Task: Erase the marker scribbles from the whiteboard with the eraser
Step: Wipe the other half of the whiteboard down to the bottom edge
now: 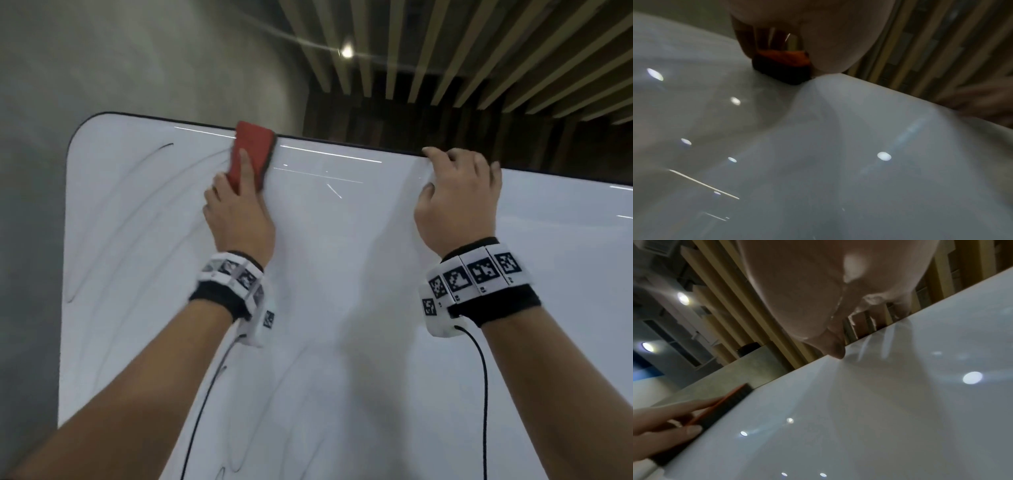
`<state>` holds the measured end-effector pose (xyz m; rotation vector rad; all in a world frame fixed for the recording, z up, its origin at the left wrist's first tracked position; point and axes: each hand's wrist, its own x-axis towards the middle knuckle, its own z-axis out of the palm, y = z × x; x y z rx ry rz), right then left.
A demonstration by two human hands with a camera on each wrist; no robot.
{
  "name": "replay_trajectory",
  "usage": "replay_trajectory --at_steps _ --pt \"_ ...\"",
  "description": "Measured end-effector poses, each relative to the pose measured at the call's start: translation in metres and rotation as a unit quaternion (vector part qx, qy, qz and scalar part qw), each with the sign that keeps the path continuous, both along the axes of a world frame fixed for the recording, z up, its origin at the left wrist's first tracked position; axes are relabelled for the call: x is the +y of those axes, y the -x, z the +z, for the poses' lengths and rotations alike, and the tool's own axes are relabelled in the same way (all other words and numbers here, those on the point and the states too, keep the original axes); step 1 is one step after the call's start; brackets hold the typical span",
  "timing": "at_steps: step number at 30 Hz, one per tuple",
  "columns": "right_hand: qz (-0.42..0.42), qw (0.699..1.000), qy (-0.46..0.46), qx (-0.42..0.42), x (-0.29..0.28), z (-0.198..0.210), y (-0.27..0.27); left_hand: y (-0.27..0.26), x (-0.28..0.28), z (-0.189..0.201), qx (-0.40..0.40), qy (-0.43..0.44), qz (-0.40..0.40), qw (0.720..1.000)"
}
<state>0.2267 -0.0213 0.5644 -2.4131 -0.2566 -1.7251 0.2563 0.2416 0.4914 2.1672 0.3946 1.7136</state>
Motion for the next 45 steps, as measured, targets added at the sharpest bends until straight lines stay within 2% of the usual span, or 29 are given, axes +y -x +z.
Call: replay_trajectory --at_steps 1,3,5,6,8,10,11,13,15,17,18,19,21,22,23,25,28,30,31,33,35,36,37,38,39,41,42,44,45 --pt "-0.004 1.000 0.004 0.003 0.007 0.001 0.001 0.003 -0.016 -0.011 -0.027 -0.054 -0.015 0.998" --pt "0.005 0.999 0.045 0.010 0.026 0.003 0.001 0.006 -0.039 -0.042 -0.052 -0.223 -0.060 0.972" --pt "0.028 0.993 0.108 0.021 0.050 0.003 -0.001 0.004 -0.021 -0.052 -0.042 -0.295 -0.058 0.953" --pt "0.037 0.990 0.132 0.030 0.061 0.003 -0.003 0.001 0.001 -0.045 -0.045 -0.262 -0.040 0.963" --pt "0.033 0.986 0.155 0.046 0.073 0.004 -0.007 -0.005 0.048 -0.026 -0.029 -0.090 0.000 0.996" --pt "0.010 0.986 0.160 0.051 0.078 0.004 -0.011 -0.012 0.090 -0.013 0.008 0.100 0.016 0.995" --pt "0.001 0.986 0.158 0.050 0.080 0.004 -0.011 -0.013 0.095 -0.013 0.023 0.138 0.022 0.990" --pt "-0.002 0.988 0.148 0.046 0.084 0.001 -0.013 -0.008 0.076 -0.026 0.016 0.076 0.022 0.997" --pt "0.002 0.991 0.129 0.036 0.088 0.000 -0.015 0.000 0.046 -0.053 -0.020 -0.097 -0.033 0.995" --pt "0.006 0.993 0.115 0.029 0.090 -0.002 -0.017 0.002 0.049 -0.068 -0.017 -0.226 -0.064 0.972" --pt "0.009 0.993 0.112 0.029 0.091 -0.002 -0.017 0.000 0.065 -0.061 -0.013 -0.223 -0.064 0.973" --pt "0.012 0.993 0.109 0.032 0.092 -0.001 -0.017 -0.002 0.084 -0.050 -0.010 -0.171 -0.053 0.984" --pt "0.016 0.994 0.104 0.037 0.093 -0.002 -0.015 -0.006 0.115 -0.020 0.000 -0.005 -0.013 1.000" --pt "0.016 0.994 0.099 0.038 0.093 -0.002 -0.015 -0.007 0.123 -0.007 0.019 0.066 -0.003 0.998" --pt "0.015 0.995 0.093 0.038 0.094 -0.002 -0.014 -0.009 0.122 0.002 0.034 0.098 0.005 0.995" --pt "0.012 0.996 0.083 0.038 0.101 0.000 -0.013 -0.008 0.096 0.006 0.026 0.049 0.003 0.998" --pt "0.019 0.993 0.108 0.046 0.123 0.004 -0.014 -0.002 0.059 -0.019 -0.019 -0.158 -0.063 0.985" --pt "0.030 0.987 0.147 0.052 0.140 0.006 -0.017 -0.007 0.074 -0.019 -0.019 -0.185 -0.072 0.980" --pt "0.032 0.985 0.160 0.053 0.145 0.006 -0.018 -0.011 0.091 -0.014 -0.017 -0.144 -0.054 0.988" --pt "0.029 0.984 0.168 0.050 0.149 0.005 -0.018 -0.016 0.135 -0.003 0.009 0.041 -0.016 0.999" --pt "0.028 0.984 0.171 0.047 0.147 0.004 -0.019 -0.014 0.175 -0.004 0.063 0.280 -0.008 0.958" --pt "0.028 0.983 0.174 0.048 0.146 0.004 -0.018 -0.012 0.186 -0.009 0.079 0.362 -0.011 0.929" --pt "0.028 0.983 0.175 0.049 0.145 0.003 -0.018 -0.010 0.187 -0.015 0.092 0.398 -0.009 0.913" --pt "0.028 0.983 0.174 0.050 0.145 0.003 -0.019 -0.010 0.183 -0.021 0.102 0.386 -0.002 0.917" --pt "0.028 0.984 0.171 0.048 0.147 0.003 -0.019 -0.011 0.172 -0.027 0.096 0.338 0.009 0.936" --pt "0.024 0.986 0.158 0.044 0.151 0.001 -0.020 -0.012 0.143 -0.043 0.034 0.166 -0.003 0.985" --pt "0.021 0.988 0.150 0.042 0.154 0.000 -0.021 -0.010 0.128 -0.052 0.012 0.051 -0.038 0.998" --pt "0.021 0.991 0.127 0.040 0.161 -0.003 -0.021 -0.007 0.117 -0.068 -0.006 -0.132 -0.078 0.988" --pt "0.022 0.992 0.115 0.039 0.166 -0.004 -0.021 -0.007 0.128 -0.067 -0.008 -0.145 -0.077 0.986"
